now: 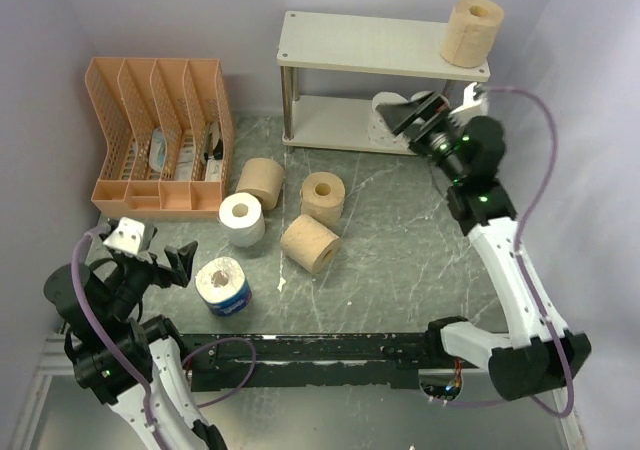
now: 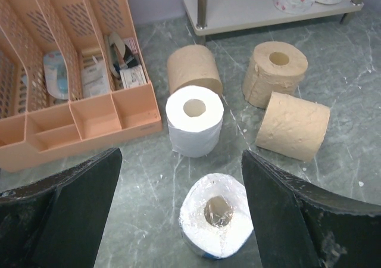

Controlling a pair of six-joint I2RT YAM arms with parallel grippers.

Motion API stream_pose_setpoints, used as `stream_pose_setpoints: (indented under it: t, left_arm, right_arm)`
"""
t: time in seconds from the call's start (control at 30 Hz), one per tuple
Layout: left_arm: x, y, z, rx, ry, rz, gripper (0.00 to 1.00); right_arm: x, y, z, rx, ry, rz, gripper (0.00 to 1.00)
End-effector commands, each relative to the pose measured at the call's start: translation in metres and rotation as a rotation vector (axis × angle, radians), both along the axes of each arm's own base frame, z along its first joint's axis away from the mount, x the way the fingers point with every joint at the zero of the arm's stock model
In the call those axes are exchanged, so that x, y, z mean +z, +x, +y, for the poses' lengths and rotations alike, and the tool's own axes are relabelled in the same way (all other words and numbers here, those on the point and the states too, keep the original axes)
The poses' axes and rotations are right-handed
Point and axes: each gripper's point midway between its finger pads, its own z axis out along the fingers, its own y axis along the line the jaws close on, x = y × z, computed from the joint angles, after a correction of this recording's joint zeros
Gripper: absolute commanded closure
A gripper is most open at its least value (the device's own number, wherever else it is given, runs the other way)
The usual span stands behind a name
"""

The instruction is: Place and organize the paper towels onto the shelf

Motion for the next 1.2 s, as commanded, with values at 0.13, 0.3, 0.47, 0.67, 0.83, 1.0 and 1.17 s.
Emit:
stream_pose_setpoints:
  t: [0.13, 0.3, 0.47, 0.67, 0.83, 1.0, 1.17]
  left_arm:
    - [0.002, 0.004, -0.003, -0.048, -0.007, 0.012, 0.07]
    - [0.003, 0.004, -0.003, -0.042, -0.004, 0.008, 0.06]
    - [0.003, 0.002, -0.004, -0.042, 0.002, -0.002, 0.06]
    - [0.002, 0.0, -0.006, -0.048, 0.007, -0.009, 0.06]
    - [0.003, -0.002, -0.007, -0.052, 0.014, -0.018, 0.06]
    - [0.003, -0.002, -0.008, -0.056, 0.015, -0.018, 0.06]
    - [0.003, -0.004, -0.009, -0.053, 0.02, -0.027, 0.06]
  right_arm:
    - [-0.201, 0.012, 0.028, -0.055, -0.47, 0.352, 0.05]
    - [-0.257, 0.013, 0.045, 0.0, -0.516, 0.477, 0.18]
    - [-0.27, 0.02, 0.054, 0.011, -0.493, 0.486, 0.21]
    - [-0.287, 0.023, 0.062, 0.04, -0.471, 0.501, 0.27]
    - [-0.304, 0.023, 0.066, 0.052, -0.466, 0.53, 0.39]
    - [-0.323, 0.023, 0.069, 0.066, -0.473, 0.581, 0.4]
    - [-0.326, 0.026, 0.07, 0.06, -0.458, 0.575, 0.42]
